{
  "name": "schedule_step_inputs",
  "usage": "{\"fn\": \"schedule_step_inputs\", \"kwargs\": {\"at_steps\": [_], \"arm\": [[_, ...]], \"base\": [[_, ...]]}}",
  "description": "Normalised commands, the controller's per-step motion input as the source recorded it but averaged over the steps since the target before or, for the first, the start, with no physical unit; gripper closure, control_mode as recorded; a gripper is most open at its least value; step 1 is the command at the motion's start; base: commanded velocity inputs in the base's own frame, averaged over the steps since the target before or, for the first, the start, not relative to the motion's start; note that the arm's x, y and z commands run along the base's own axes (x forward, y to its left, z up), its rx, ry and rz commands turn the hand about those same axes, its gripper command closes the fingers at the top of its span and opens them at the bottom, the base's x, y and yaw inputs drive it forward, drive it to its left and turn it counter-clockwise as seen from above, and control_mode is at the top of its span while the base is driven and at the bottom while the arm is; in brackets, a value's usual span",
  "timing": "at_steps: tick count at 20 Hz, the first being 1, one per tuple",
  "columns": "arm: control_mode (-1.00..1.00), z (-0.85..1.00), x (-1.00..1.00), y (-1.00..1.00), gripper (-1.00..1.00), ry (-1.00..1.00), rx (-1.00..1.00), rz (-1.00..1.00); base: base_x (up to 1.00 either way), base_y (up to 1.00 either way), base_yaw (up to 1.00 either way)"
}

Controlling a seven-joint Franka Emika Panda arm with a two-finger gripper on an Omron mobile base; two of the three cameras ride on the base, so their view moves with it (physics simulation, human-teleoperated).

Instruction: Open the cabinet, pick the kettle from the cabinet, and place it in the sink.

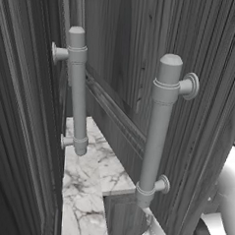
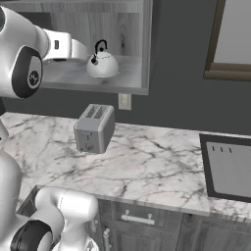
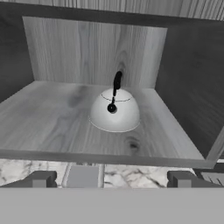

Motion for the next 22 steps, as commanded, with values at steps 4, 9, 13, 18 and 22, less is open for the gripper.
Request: {"fn": "schedule_step_inputs", "kwargs": {"at_steps": [4,9,13,18,22], "arm": [[-1.00,-0.04,0.32,0.04,-1.00,-0.05,0.00,0.00],[-1.00,0.01,0.40,0.00,-1.00,0.00,0.00,0.00],[-1.00,0.00,0.41,0.00,-1.00,0.00,0.00,0.00],[-1.00,-0.01,0.42,0.00,-1.00,0.01,0.00,0.00],[-1.00,-0.09,0.38,0.00,-1.00,0.00,0.00,0.00]], "base": [[0.00,0.00,0.00],[0.00,0.00,0.00],[0.00,0.00,0.00],[0.00,0.00,0.00],[0.00,0.00,0.00]]}}
